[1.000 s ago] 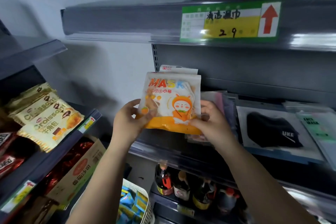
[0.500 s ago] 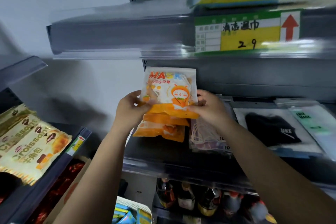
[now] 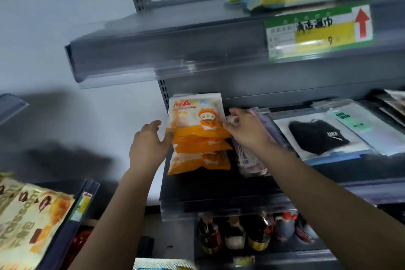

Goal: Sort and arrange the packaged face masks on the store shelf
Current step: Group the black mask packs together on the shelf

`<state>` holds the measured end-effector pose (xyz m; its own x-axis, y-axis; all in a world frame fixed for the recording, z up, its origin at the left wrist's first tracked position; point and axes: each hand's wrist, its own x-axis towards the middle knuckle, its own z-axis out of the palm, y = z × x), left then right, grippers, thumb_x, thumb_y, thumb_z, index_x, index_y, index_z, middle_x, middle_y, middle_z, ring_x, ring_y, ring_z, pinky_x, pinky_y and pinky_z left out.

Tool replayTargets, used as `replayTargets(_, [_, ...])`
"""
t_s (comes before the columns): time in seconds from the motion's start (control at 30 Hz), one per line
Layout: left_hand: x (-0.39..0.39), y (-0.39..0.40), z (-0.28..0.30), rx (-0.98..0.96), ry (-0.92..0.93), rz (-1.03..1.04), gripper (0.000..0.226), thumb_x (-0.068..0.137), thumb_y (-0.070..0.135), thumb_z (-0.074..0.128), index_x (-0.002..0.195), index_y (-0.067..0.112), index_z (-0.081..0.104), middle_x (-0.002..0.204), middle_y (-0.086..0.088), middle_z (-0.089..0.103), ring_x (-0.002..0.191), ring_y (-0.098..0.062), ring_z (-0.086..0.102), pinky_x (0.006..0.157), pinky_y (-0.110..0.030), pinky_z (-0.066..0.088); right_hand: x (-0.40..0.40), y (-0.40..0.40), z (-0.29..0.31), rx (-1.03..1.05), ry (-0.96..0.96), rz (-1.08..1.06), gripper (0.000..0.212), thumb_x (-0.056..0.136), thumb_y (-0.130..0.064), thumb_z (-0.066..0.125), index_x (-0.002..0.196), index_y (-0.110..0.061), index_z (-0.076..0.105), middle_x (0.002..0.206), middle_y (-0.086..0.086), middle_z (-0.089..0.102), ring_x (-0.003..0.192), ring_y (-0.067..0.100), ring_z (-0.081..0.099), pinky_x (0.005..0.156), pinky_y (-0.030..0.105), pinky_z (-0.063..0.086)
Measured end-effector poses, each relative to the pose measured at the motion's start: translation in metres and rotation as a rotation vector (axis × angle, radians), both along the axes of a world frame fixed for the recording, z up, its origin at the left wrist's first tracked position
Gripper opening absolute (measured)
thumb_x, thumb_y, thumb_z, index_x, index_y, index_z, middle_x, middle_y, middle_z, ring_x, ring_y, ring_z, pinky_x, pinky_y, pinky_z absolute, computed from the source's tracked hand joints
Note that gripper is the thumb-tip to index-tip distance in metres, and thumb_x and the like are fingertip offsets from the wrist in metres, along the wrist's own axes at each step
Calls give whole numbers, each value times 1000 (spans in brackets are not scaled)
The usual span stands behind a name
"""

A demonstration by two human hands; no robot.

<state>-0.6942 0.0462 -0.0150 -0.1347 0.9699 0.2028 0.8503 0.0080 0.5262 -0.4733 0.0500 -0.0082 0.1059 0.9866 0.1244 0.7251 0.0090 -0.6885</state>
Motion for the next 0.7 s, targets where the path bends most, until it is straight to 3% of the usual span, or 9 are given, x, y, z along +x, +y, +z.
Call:
replayTargets(0.13, [5, -8, 1, 181, 247, -114, 44, 92, 33, 54, 131, 12, 53, 130, -11, 56, 117, -36, 49, 91, -46, 41, -2, -20, -11, 92, -120, -21, 47, 88, -26, 59, 132, -10, 50, 131, 10, 55, 119, 25, 52, 93, 24, 37])
replayTargets(0.3, [46, -18, 1, 310, 471, -354, 41, 75, 29, 64, 111, 8, 64, 108, -13, 66, 96, -38, 61, 79, -48, 48, 7, -59, -12, 129, -421, 6, 45, 87, -28, 53, 131, -15, 52, 129, 11, 55, 119, 33, 49, 95, 37, 41])
replayTargets(0.37, [69, -22, -2, 273, 496, -445, 45, 78, 29, 67, 119, 12, 60, 117, -10, 62, 106, -36, 56, 88, -48, 45, 18, -74, -10, 84, -537, -45, 45, 88, -29, 50, 131, -13, 52, 129, 11, 54, 120, 33, 48, 93, 39, 41])
replayTargets(0.47, [102, -32, -9, 217, 521, -543, 51, 90, 38, 48, 138, 21, 40, 137, 2, 46, 127, -24, 38, 103, -38, 29, 41, -90, -11, 23, -648, -120, 43, 88, -26, 52, 128, -12, 50, 129, 10, 54, 119, 32, 47, 93, 37, 39])
replayTargets(0.7, [189, -48, -11, 190, 558, -663, 53, 94, 46, 39, 142, 24, 30, 140, 1, 42, 129, -22, 35, 105, -38, 26, 111, -120, -9, -89, -760, -197, 54, 91, -36, 46, 142, -21, 35, 144, 4, 40, 131, 27, 36, 103, 36, 29])
